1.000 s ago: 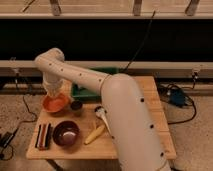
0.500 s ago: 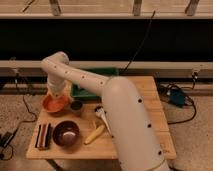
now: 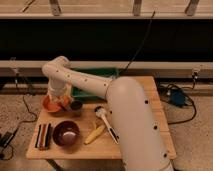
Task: Place fork in red bowl
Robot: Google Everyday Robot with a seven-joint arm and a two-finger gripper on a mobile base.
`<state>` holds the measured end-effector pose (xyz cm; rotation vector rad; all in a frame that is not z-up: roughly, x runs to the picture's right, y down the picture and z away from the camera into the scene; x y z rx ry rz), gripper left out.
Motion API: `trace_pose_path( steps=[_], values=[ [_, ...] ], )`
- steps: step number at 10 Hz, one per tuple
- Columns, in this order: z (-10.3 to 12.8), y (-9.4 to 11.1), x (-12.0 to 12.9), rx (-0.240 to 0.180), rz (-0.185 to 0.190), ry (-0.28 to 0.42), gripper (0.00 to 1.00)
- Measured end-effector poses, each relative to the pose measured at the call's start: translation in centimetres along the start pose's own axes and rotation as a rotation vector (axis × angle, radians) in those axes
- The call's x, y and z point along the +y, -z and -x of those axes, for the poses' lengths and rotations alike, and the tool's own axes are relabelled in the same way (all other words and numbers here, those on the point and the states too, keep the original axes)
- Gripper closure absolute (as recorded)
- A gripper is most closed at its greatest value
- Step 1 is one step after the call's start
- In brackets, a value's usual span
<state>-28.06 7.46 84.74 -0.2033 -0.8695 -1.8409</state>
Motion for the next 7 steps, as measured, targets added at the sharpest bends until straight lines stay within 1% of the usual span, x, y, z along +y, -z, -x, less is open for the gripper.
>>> trace_pose_path(
  steps=[2,4,5,7],
  values=[
    [0.24,-0.24,-0.11,-0.003,0.007,0.005,0.28],
    [0.19,-0.2,0.05,0.006,0.02,0.006,0.28],
    [0.03,0.11,-0.03,0.019,0.015,0.002,0.28],
    [-0.01,0.28,0.34,0.026,0.015,-0.004,0.28]
  ],
)
